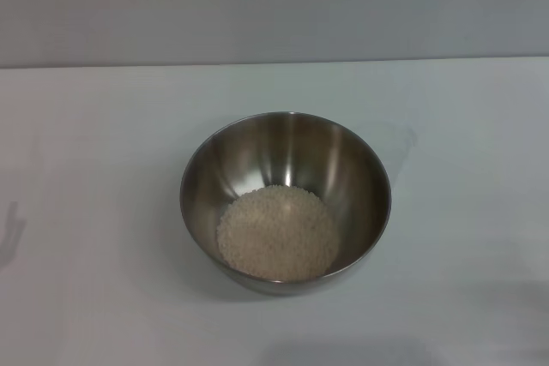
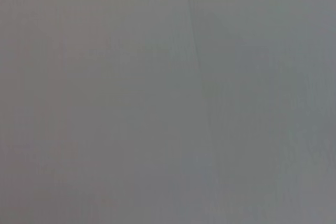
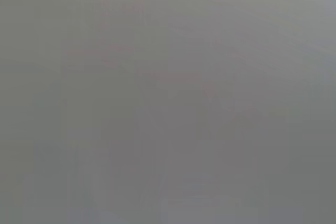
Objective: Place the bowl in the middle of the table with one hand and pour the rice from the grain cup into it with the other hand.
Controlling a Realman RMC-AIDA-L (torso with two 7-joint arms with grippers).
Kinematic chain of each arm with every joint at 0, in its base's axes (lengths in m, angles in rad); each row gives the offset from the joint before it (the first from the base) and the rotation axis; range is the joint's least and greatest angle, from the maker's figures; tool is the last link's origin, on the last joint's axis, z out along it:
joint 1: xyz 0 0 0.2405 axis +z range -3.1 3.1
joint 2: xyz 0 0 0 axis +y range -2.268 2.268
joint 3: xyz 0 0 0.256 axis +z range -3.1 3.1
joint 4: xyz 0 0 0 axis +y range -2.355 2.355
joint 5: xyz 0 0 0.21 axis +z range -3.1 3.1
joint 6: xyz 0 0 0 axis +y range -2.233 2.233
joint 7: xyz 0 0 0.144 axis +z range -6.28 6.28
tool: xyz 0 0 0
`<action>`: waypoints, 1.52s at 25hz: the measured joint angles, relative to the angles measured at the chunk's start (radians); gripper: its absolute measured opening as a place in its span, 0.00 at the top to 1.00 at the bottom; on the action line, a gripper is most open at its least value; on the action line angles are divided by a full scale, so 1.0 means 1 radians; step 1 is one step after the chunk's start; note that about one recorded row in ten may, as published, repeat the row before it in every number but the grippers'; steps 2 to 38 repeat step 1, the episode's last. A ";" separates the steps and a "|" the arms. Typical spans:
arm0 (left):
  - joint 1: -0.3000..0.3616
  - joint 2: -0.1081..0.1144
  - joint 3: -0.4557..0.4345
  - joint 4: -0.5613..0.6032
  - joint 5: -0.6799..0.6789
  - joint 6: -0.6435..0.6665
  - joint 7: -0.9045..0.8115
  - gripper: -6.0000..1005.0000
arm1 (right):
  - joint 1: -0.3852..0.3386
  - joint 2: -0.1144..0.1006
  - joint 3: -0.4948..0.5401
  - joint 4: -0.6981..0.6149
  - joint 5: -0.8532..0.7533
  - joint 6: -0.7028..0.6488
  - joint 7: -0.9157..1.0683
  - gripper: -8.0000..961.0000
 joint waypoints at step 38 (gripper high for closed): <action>0.000 0.000 0.000 0.000 0.000 0.000 0.000 0.19 | 0.000 0.000 0.000 0.000 0.000 0.000 0.000 0.12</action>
